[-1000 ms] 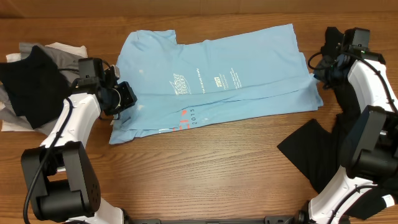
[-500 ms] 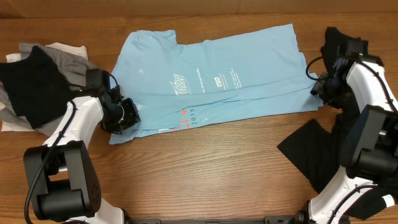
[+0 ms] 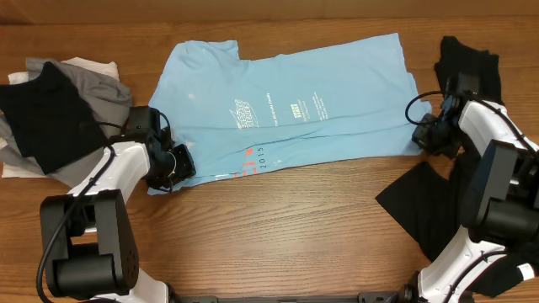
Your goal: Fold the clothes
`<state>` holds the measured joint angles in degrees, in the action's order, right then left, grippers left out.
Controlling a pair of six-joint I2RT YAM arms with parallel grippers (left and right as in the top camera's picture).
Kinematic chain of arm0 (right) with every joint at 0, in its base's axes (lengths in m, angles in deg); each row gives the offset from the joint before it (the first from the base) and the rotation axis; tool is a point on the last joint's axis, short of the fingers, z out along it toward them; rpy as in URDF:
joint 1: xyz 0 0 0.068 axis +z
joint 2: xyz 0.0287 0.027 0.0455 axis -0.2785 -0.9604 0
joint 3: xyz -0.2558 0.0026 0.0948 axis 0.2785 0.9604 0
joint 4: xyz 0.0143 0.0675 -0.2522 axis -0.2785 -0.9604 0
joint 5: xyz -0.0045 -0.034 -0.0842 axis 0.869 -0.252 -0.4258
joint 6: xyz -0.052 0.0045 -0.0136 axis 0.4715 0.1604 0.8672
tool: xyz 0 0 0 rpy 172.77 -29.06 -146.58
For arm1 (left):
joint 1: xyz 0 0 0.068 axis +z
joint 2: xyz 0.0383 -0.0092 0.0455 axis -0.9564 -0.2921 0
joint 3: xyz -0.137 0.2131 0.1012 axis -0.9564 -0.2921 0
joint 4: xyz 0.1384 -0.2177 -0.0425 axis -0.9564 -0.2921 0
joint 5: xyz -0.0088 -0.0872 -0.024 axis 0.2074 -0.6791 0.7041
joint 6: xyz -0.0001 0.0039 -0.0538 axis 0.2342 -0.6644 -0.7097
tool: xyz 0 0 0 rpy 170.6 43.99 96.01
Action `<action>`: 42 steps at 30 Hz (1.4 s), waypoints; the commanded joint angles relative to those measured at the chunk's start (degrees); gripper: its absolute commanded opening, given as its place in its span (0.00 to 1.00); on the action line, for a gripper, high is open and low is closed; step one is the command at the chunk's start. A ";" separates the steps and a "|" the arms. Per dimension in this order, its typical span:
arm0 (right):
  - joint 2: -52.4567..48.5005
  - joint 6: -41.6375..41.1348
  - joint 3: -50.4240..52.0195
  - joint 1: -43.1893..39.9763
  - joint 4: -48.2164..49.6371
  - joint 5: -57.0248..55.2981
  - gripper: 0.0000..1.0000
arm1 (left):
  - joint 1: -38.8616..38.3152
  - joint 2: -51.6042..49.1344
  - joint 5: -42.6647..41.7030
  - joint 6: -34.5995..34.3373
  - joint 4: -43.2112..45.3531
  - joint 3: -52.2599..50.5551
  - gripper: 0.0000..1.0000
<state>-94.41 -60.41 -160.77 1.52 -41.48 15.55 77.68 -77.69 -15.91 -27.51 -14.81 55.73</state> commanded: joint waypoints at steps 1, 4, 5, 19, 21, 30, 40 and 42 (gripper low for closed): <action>-0.61 -2.45 1.70 -0.24 -6.14 -3.72 0.04 | -0.15 -0.39 6.80 -2.32 -2.01 -2.67 0.31; -0.61 -4.55 1.70 -0.26 -11.34 -8.26 0.04 | -0.07 -0.39 9.14 -4.22 -7.45 -2.69 0.31; -0.61 -4.90 1.70 -0.26 -12.72 -8.63 0.04 | -0.02 -0.39 9.14 -4.17 -8.57 -2.69 0.31; -0.59 -6.38 1.70 -0.35 -21.86 -8.35 0.04 | 11.26 0.46 14.25 -3.08 -17.55 -2.58 0.25; -0.59 -6.38 1.70 -0.35 -21.90 -7.87 0.04 | 11.45 1.86 14.38 -2.14 -17.03 -2.47 0.25; 4.50 -6.23 1.60 -0.35 -19.87 -5.44 0.10 | 11.37 15.32 6.36 -0.02 -15.54 0.92 0.31; 11.02 -3.13 -4.00 -0.35 -16.74 3.30 0.68 | 8.11 22.18 -10.88 9.44 -2.01 5.40 0.83; 11.02 -1.14 -4.00 -0.35 -15.34 6.69 0.68 | 6.38 19.45 -9.70 10.08 -1.53 9.44 0.83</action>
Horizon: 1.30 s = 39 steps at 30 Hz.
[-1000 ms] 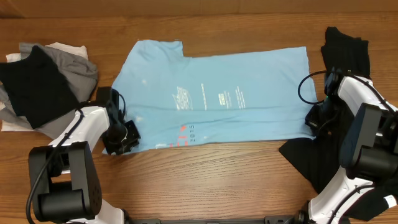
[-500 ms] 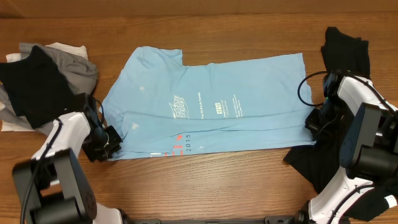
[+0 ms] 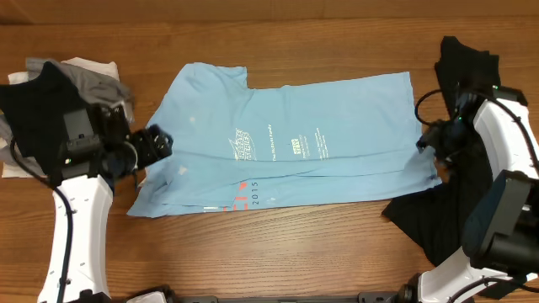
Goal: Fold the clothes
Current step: 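Move both grippers to the shirt's top corners and grasp them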
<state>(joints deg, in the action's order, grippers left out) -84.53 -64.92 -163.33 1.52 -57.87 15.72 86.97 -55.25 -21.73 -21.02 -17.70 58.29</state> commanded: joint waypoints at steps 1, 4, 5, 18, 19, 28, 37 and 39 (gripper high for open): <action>1.14 3.39 -1.44 -0.35 1.51 6.97 0.68 | -3.80 -4.94 -2.80 3.87 1.27 9.53 0.84; 1.14 3.43 -1.44 -0.35 1.95 6.97 0.68 | -5.92 -12.46 -2.05 5.68 1.16 18.05 0.83; 1.11 4.09 -1.44 -0.35 1.95 6.97 0.68 | -7.17 -18.95 -2.05 6.82 1.44 24.28 0.84; 1.14 4.85 -1.44 -0.35 2.05 6.97 0.68 | -8.37 -54.88 4.13 7.26 14.51 47.87 0.81; 1.11 4.81 -1.44 -0.35 2.05 6.99 0.68 | -8.37 -55.95 3.91 7.41 15.89 47.87 0.81; 1.14 4.63 -1.44 -0.35 1.90 6.99 0.68 | -8.41 -61.26 4.04 7.39 21.70 47.87 0.72; 1.11 4.63 -1.44 -0.35 1.90 6.99 0.68 | -9.68 -62.47 3.65 7.39 20.76 47.84 0.30; 1.11 4.63 -1.44 -0.35 1.92 6.97 0.68 | -9.86 -62.47 3.69 7.41 20.17 47.84 0.28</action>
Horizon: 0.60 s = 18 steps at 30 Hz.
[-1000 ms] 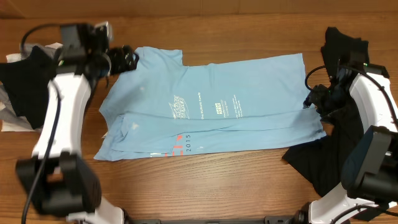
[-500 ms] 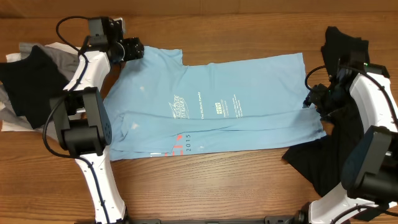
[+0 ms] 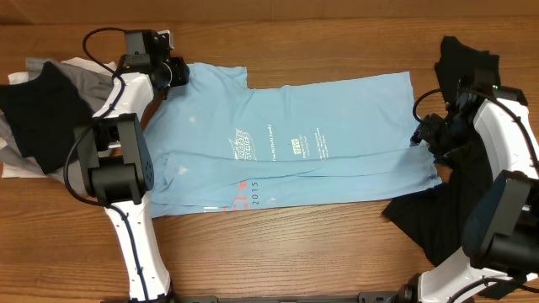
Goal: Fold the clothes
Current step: 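Move both grippers to the shirt's top corners and grasp them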
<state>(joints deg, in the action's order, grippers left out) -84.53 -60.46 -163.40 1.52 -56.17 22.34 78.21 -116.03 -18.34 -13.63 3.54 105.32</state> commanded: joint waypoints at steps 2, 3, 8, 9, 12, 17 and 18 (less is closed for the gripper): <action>1.11 0.17 -1.38 -0.35 0.26 0.33 0.68 | -1.09 -1.68 0.26 0.00 -1.51 0.81 0.13; 1.11 0.17 -1.38 -0.35 0.33 0.33 0.68 | -1.09 -1.68 0.24 0.00 -1.68 0.81 0.06; 1.11 0.17 -1.38 -0.52 1.29 -0.70 0.68 | -0.87 -1.18 0.24 -0.04 -4.44 0.85 0.04; 1.11 0.15 -1.42 -0.52 1.64 -1.49 0.68 | -0.70 -0.87 0.22 -0.04 -5.27 0.92 0.04; 1.11 0.13 -2.40 -0.52 2.12 -3.63 0.68 | -0.02 0.48 0.07 -0.52 -8.11 1.51 0.04; 1.11 0.20 -7.39 -0.52 6.16 -6.54 0.68 | 0.59 4.24 -1.07 -2.60 -11.93 1.75 0.04; 1.11 0.26 -8.02 -0.52 8.07 -6.21 0.72 | 0.66 4.96 -1.38 -3.37 -12.35 1.75 0.04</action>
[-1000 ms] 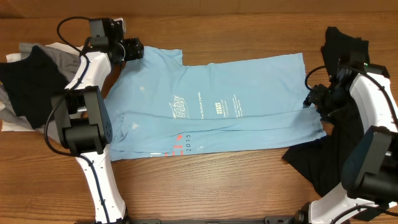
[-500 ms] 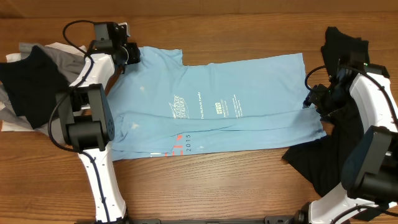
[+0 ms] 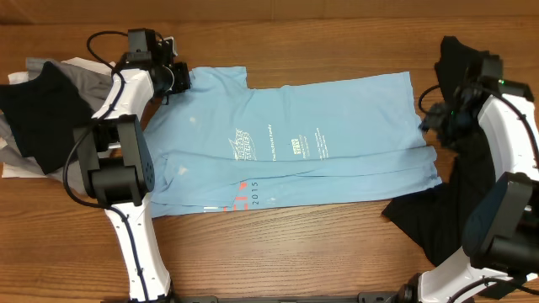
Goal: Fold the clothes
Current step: 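Move both grippers to the shirt's top corners and grasp them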
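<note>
A light blue T-shirt (image 3: 286,143) with white print lies spread flat across the middle of the wooden table (image 3: 278,252), its lower edge folded over. My left gripper (image 3: 178,78) sits at the shirt's top left corner, by the sleeve. My right gripper (image 3: 427,118) hovers at the shirt's right edge, near its upper right corner. Both are small and dark in the overhead view, so neither jaw gap can be made out.
A pile of black (image 3: 42,118), grey (image 3: 105,88) and white clothes lies at the left edge. Black garments lie at the far right (image 3: 467,63) and at the front right (image 3: 425,223), under my right arm.
My right gripper has moved from the shirt's lower right edge up and slightly outward. My left gripper has shifted a little at the top left corner. The shirt lies unchanged.
Both grippers were first at the shirt's lower corners. Then the shirt lay lower and flatter, with the grippers out at its sides. After that my left gripper was at the top left corner, and now my right gripper is higher along the right edge.
</note>
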`<state>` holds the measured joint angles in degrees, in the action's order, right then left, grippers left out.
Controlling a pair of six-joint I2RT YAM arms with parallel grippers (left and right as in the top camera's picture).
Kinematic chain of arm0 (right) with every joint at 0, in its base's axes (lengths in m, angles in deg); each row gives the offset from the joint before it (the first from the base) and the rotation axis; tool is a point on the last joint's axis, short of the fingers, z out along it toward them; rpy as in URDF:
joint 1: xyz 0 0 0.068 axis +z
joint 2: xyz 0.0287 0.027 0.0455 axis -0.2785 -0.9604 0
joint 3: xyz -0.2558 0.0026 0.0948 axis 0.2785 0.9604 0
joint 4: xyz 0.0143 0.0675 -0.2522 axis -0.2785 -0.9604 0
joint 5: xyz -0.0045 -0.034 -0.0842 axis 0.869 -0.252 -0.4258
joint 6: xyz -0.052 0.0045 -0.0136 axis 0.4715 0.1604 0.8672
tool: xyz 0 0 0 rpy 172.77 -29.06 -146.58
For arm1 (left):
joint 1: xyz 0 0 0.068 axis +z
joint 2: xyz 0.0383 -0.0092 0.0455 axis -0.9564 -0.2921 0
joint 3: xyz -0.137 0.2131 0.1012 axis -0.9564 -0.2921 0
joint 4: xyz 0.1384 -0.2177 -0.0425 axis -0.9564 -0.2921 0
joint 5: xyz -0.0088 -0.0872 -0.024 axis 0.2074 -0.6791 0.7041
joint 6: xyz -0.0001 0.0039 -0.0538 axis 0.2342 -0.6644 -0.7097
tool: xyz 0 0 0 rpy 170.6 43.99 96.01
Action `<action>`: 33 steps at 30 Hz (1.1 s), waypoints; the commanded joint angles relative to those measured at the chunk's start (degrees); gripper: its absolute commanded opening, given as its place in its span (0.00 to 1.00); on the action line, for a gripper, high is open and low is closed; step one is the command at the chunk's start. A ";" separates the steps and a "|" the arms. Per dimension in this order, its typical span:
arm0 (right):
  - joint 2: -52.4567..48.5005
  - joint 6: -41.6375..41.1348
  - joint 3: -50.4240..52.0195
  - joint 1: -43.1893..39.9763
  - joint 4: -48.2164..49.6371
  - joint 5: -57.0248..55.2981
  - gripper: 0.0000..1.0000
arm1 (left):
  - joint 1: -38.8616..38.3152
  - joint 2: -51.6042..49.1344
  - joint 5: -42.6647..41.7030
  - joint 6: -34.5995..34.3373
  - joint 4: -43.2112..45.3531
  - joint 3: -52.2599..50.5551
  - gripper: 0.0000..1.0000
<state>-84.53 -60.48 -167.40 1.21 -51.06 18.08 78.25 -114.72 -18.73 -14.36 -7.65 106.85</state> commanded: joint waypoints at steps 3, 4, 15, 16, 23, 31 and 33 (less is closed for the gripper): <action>0.83 3.50 -4.22 -0.22 8.44 1.22 0.75 | 0.76 5.95 -3.08 -5.25 -3.21 0.22 0.04; 0.57 4.33 -4.22 -0.22 9.31 2.10 0.75 | 0.81 6.40 -3.23 -6.08 -3.63 0.22 0.04; -11.96 13.62 -4.33 3.82 34.10 5.22 0.84 | 0.85 9.11 -3.54 -9.44 -9.40 0.22 0.04; -13.27 13.97 -4.33 4.52 37.03 5.03 0.84 | 0.85 9.11 -3.54 -9.42 -9.81 0.20 0.04; -20.65 13.51 -4.33 6.12 48.48 4.59 0.83 | 0.85 9.11 -3.39 -9.42 -11.74 0.22 0.04; -25.66 13.51 -4.31 6.29 52.24 4.59 0.69 | 0.85 9.11 -3.37 -9.42 -11.91 0.20 0.04; -25.70 13.51 -4.31 6.27 52.72 4.59 0.57 | 0.85 9.11 -3.37 -9.42 -11.91 0.20 0.04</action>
<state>-108.77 -46.88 -170.94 7.55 1.23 22.56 78.78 -106.96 -21.27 -22.97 -19.40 106.83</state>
